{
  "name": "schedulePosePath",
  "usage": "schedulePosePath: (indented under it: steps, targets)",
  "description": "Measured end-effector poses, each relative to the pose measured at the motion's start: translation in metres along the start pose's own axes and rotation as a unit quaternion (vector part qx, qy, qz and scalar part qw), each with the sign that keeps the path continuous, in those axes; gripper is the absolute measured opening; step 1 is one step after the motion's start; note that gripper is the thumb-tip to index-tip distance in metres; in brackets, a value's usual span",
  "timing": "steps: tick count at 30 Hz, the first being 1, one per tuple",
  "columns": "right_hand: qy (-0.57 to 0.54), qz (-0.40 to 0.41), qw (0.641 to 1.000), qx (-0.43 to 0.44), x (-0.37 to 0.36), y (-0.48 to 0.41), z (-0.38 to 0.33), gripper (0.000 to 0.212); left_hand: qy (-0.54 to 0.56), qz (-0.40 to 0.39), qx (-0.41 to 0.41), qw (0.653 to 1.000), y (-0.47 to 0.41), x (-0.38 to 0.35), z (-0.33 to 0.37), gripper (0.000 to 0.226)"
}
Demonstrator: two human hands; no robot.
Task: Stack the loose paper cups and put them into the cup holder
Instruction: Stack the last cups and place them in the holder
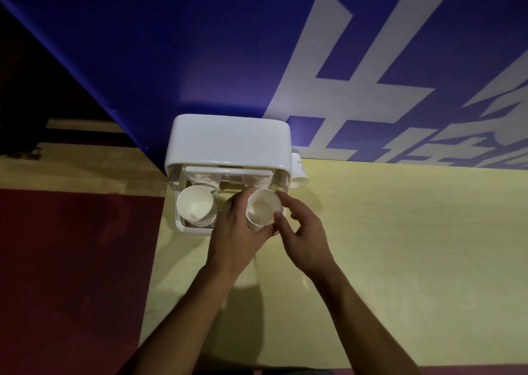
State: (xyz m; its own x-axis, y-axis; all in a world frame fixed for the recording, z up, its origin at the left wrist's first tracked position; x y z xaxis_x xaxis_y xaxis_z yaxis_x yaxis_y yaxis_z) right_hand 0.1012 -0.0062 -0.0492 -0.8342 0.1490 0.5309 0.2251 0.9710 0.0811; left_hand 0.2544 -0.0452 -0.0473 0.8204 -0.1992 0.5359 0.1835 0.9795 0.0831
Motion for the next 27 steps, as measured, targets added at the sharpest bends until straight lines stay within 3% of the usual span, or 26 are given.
schedulePosePath:
  steps: [5, 10, 13, 16, 19, 22, 25, 27]
  targets:
    - [0.056, -0.045, 0.997, -0.018, -0.016, -0.010, 0.027, 0.043, -0.026, -0.005, 0.059, 0.998, -0.009, -0.018, -0.023, 0.083]
    - [0.034, -0.066, 0.997, -0.003, -0.010, -0.017, 0.030, 0.038, -0.012, 0.010, 0.131, 0.991, -0.009, -0.028, -0.020, 0.071]
    - [-0.029, 0.046, 0.996, -0.071, 0.008, -0.018, 0.029, 0.023, 0.000, 0.030, 0.151, 0.988, -0.007, -0.031, -0.016, 0.073]
    - [-0.026, 0.182, 0.964, -0.192, 0.023, -0.037, 0.048, 0.010, 0.027, 0.038, 0.149, 0.988, -0.007, -0.033, -0.016, 0.080]
    - [0.006, 0.126, 0.946, -0.300, 0.026, -0.077, 0.072, 0.050, 0.032, 0.031, 0.138, 0.989, -0.003, -0.030, -0.015, 0.098]
    - [-0.024, 0.039, 0.937, -0.346, 0.017, -0.113, 0.080, 0.088, 0.040, 0.015, 0.131, 0.990, 0.011, -0.023, -0.013, 0.109]
    - [-0.060, -0.001, 0.922, -0.382, 0.003, -0.137, 0.088, 0.114, 0.041, 0.014, 0.145, 0.988, 0.032, -0.014, -0.016, 0.106]
    - [-0.063, 0.002, 0.916, -0.395, -0.005, -0.143, 0.096, 0.119, 0.063, 0.017, 0.160, 0.985, 0.046, -0.010, -0.018, 0.103]
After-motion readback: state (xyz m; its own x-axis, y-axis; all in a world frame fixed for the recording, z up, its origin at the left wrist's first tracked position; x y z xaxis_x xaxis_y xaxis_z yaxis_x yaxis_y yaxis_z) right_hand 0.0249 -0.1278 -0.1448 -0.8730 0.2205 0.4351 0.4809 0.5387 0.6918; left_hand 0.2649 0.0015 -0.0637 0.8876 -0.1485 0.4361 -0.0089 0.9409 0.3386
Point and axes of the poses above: each hand's wrist, its own y-axis away from the middle knuckle, its own x-axis out of the back of the hand, z = x × y, the point moved 1 cm from there along -y, towards the middle knuckle, and after that the axes turned 5 degrees about y, right-handed, at the moved point
